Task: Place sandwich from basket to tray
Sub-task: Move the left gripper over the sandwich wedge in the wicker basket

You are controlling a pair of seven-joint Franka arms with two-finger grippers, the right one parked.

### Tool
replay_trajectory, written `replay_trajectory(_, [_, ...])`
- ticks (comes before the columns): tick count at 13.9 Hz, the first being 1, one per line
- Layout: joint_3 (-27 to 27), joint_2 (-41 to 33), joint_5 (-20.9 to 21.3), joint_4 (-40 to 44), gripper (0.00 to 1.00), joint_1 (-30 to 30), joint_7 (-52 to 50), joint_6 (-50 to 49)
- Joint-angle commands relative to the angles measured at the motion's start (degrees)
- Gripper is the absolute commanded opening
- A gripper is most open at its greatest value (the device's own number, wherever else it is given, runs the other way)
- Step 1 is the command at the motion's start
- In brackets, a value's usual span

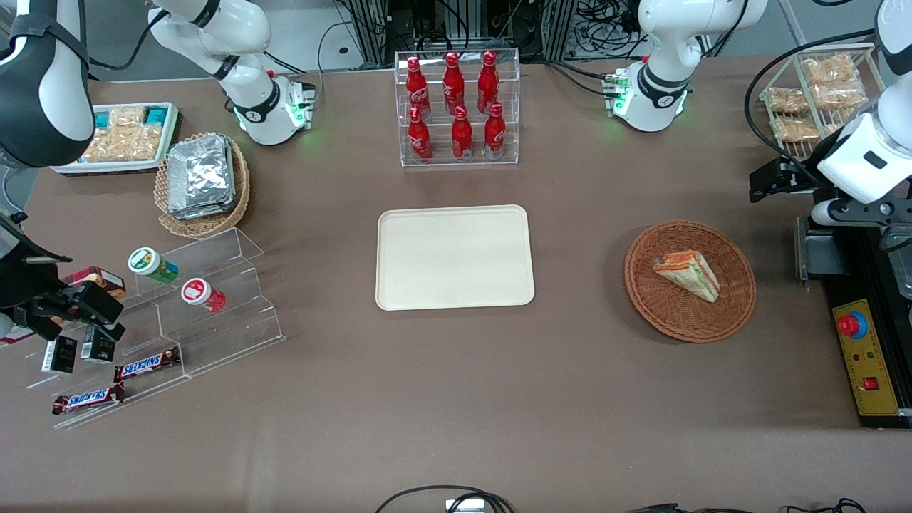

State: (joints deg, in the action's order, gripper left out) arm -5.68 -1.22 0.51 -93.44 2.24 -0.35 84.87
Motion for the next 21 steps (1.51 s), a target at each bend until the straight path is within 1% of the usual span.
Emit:
replay_trajectory(1, [0.3, -0.5, 0.4, 0.3, 1.00, -0.5, 0.3, -1.3])
replay_trajectory(4, [0.4, -0.1, 0.5, 0.6, 1.00, -0.5, 0.2, -1.0])
replay_trajectory(5, [0.4, 0.1, 1.0, 0.1, 1.00, -0.5, 0.1, -0.6])
replay_trajectory(6, [0.4, 0.8, 2.6, -0.2, 1.00, -0.5, -0.3, -0.3])
replay_trajectory(8, [0.4, 2.4, 3.2, -2.6, 1.00, -0.5, -2.4, 1.5])
replay_trajectory(10, [0.5, 2.2, 3.4, -8.9, 1.00, -0.3, -4.5, 7.8])
replay_trajectory(13, [0.8, 2.4, 3.4, -17.3, 1.00, 0.3, -10.1, 18.2])
replay_trajectory(15, [0.8, 2.5, 3.4, -21.6, 1.00, 0.5, -13.1, 23.7])
replay_trajectory(18, [0.8, 2.8, 3.4, -26.3, 1.00, 0.9, -21.2, 30.0])
replay_trajectory(19, [0.8, 3.3, 3.7, -27.5, 1.00, 0.9, -24.5, 31.7])
replay_trajectory(21, [0.8, 4.6, 6.5, -29.7, 1.00, 0.7, -32.3, 35.2])
